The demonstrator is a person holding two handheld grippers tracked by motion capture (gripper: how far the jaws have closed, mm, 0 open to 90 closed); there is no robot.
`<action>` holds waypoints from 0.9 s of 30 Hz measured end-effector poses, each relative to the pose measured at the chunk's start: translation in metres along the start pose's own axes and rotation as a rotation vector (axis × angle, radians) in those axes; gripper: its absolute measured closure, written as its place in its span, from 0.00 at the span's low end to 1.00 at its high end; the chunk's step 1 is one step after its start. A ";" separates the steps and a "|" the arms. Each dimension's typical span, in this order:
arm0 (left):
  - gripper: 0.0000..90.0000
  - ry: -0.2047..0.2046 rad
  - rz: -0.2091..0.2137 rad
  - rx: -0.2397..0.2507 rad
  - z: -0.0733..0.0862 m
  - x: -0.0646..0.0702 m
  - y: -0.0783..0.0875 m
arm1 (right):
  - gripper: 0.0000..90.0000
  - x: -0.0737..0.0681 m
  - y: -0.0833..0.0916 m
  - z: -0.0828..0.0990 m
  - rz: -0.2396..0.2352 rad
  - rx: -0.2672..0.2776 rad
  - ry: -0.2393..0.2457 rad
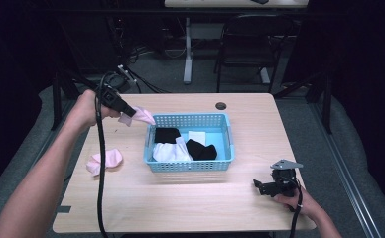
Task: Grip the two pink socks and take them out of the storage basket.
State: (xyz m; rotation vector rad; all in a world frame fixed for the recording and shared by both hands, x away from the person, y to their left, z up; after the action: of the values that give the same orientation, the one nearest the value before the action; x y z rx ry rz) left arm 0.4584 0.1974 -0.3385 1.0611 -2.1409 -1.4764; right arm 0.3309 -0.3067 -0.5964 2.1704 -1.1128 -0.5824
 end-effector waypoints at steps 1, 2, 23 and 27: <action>0.95 0.000 0.000 0.000 0.000 0.000 0.000 | 0.00 0.000 0.000 0.000 0.000 0.000 0.000; 0.95 0.011 0.001 -0.008 0.006 -0.005 0.002 | 0.00 0.000 0.000 0.000 0.000 0.000 0.000; 0.95 0.152 0.011 -0.137 0.099 -0.043 -0.042 | 0.00 0.000 0.000 0.000 0.000 0.000 0.001; 0.95 0.193 0.006 -0.172 0.121 -0.045 -0.064 | 0.00 0.000 0.000 0.000 0.002 0.001 0.000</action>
State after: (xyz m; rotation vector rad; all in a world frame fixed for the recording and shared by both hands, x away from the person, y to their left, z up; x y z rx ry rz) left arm 0.4361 0.2977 -0.4395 1.0856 -1.8485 -1.4609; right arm 0.3311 -0.3064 -0.5964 2.1696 -1.1155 -0.5813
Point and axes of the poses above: each handheld gripper's, and its own axes: y roughly backward along the jaws, z roughly out of its underside, x roughly to its right, the point moved 1 cm from there along -y, roughly forward along the jaws, and after that the axes turned 8 degrees about -z, right-handed, at the moved point
